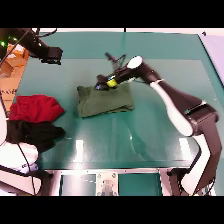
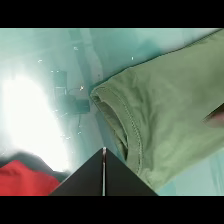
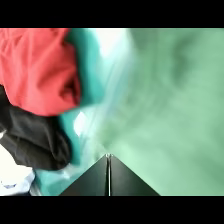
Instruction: Fold the shirts.
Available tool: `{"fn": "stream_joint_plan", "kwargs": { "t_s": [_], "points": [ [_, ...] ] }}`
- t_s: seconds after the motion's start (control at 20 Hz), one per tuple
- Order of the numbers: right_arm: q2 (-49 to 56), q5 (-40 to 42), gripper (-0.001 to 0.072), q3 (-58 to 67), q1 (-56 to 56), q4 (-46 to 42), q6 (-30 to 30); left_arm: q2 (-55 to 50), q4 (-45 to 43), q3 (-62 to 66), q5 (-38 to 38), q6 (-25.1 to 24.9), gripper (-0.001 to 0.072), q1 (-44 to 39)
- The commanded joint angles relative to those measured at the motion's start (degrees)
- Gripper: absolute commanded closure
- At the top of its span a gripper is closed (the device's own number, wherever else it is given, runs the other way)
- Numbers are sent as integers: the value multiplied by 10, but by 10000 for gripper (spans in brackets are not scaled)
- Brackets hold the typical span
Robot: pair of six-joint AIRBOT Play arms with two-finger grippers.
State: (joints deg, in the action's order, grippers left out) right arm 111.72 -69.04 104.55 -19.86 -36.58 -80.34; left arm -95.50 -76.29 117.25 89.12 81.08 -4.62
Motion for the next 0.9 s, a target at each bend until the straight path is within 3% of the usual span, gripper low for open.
{"fn": "stream_joint_plan", "kwargs": {
  "t_s": [0.0, 0.05, 0.15, 0.4, 0.8, 0.85],
  "points": [
    [-43, -65, 690, -42, 125, -1, 22, 0, -1, 1, 1, 5, 687, 0],
    [-54, -69, 580, -67, 163, -2, 27, 0, -1, 1, 1, 12, 687, 0],
    [-56, -87, 86, -106, 223, -5, 31, 0, -1, 1, 0, 15, 687, 0],
    [-53, -31, 82, -231, 264, -6, 60, 0, -1, 1, -1, 31, 687, 0],
    [-19, 97, 87, -255, 103, 60, 60, 0, -1, 1, -1, 40, 687, 0],
    [-19, 96, 204, -237, 92, 68, 54, 0, -1, 1, -1, 40, 687, 0]
  ]
}}
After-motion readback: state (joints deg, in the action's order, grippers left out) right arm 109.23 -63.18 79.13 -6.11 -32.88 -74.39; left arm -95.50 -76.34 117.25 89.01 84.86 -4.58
